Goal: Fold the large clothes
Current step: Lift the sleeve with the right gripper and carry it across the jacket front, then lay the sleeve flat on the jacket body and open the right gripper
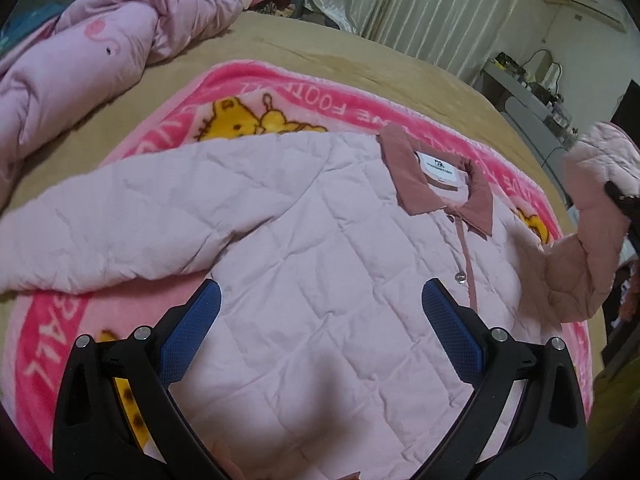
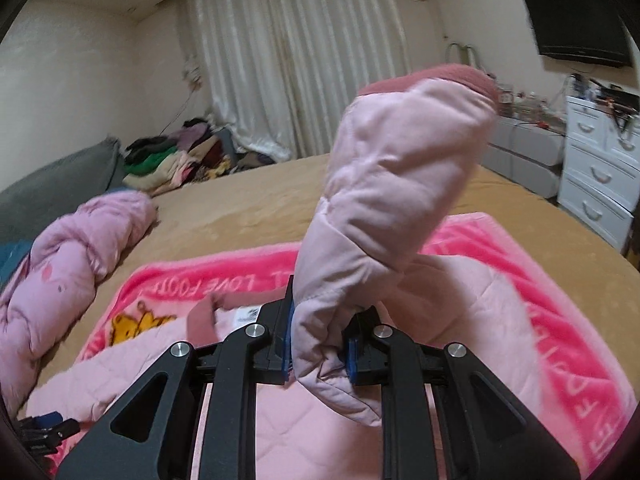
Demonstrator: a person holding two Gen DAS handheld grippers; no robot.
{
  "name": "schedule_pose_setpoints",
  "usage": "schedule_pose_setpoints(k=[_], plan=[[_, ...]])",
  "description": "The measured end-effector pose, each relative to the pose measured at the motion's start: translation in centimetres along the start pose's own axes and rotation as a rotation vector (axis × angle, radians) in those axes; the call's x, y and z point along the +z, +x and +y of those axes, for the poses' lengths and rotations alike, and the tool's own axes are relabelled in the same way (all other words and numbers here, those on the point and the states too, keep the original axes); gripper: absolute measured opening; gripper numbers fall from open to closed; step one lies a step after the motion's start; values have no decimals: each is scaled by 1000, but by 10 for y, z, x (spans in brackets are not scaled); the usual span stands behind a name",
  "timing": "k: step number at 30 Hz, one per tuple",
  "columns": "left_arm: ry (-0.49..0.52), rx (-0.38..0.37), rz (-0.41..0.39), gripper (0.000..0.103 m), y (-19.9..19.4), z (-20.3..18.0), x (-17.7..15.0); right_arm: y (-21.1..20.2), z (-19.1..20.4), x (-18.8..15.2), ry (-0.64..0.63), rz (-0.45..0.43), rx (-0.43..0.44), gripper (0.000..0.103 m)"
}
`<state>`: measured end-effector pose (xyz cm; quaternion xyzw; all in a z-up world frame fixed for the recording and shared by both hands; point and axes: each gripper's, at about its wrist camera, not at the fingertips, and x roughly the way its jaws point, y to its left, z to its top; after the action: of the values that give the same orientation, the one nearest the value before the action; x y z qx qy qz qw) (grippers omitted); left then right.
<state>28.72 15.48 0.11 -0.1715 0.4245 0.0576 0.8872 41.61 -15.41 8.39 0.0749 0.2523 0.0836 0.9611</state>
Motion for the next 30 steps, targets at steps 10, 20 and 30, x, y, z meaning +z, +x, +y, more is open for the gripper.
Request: schedule_pose_setpoints(k=[10, 20, 30], plan=[[-75, -107, 23, 94, 11, 21, -3, 36, 78, -51, -118, 98, 79, 18], [-181, -219, 25, 94, 17, 39, 1, 64, 132, -104, -191, 178, 113, 18], [-256, -344, 31, 94, 28, 43, 0, 70, 152, -139, -319, 264, 162, 28]])
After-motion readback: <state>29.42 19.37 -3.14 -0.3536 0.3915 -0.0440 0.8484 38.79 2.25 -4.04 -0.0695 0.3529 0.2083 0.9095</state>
